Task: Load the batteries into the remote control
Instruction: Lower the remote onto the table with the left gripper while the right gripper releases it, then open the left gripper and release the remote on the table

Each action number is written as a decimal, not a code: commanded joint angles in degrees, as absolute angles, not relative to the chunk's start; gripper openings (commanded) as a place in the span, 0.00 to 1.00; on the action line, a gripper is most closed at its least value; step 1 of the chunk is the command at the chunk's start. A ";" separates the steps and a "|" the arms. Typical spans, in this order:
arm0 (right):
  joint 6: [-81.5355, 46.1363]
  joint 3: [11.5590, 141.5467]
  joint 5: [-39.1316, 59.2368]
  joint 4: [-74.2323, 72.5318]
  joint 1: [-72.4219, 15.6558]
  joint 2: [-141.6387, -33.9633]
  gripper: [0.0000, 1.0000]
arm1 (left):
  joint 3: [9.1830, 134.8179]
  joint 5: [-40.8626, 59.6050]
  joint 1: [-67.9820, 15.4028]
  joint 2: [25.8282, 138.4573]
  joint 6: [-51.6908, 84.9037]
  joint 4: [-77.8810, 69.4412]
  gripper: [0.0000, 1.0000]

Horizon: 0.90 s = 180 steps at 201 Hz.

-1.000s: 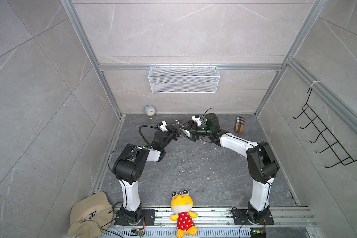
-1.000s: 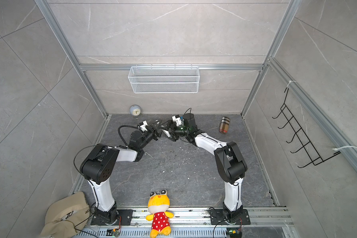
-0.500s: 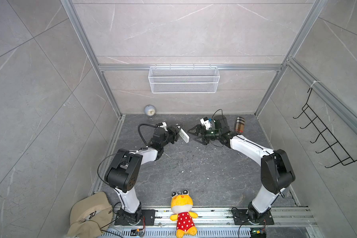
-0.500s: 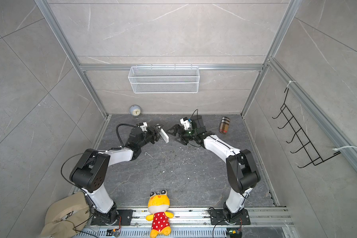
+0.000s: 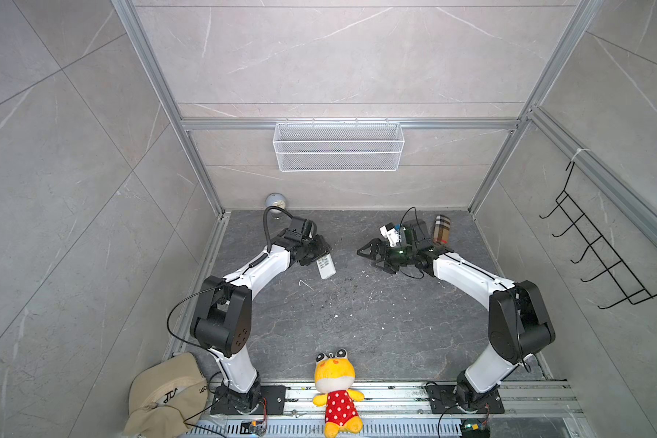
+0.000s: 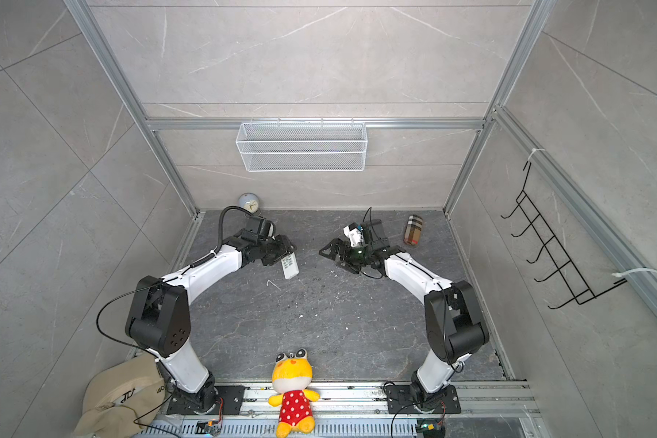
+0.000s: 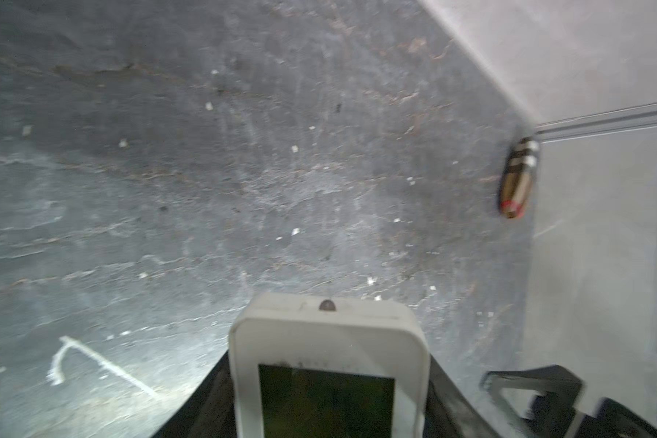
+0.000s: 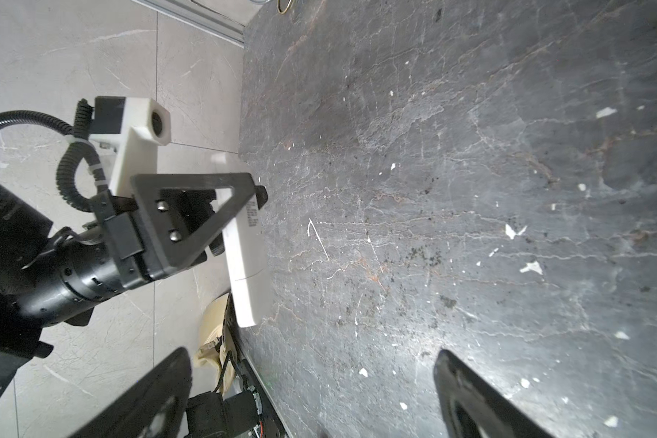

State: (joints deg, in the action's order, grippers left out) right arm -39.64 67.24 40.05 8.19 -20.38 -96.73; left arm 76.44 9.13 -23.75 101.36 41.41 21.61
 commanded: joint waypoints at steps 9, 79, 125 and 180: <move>-37.80 66.20 39.46 9.05 -20.44 -96.75 0.99 | 81.51 -1.60 -25.43 104.42 32.11 35.25 0.50; -37.51 65.83 39.90 8.81 -20.39 -97.43 0.99 | 88.02 -15.31 -28.94 113.30 27.54 41.77 0.49; -38.11 65.83 40.92 7.79 -20.40 -97.57 0.99 | 88.07 -16.84 -29.41 116.13 28.65 40.18 0.49; -38.04 66.34 40.71 8.21 -20.41 -97.60 0.99 | 86.96 -17.31 -29.50 118.76 29.54 37.53 0.50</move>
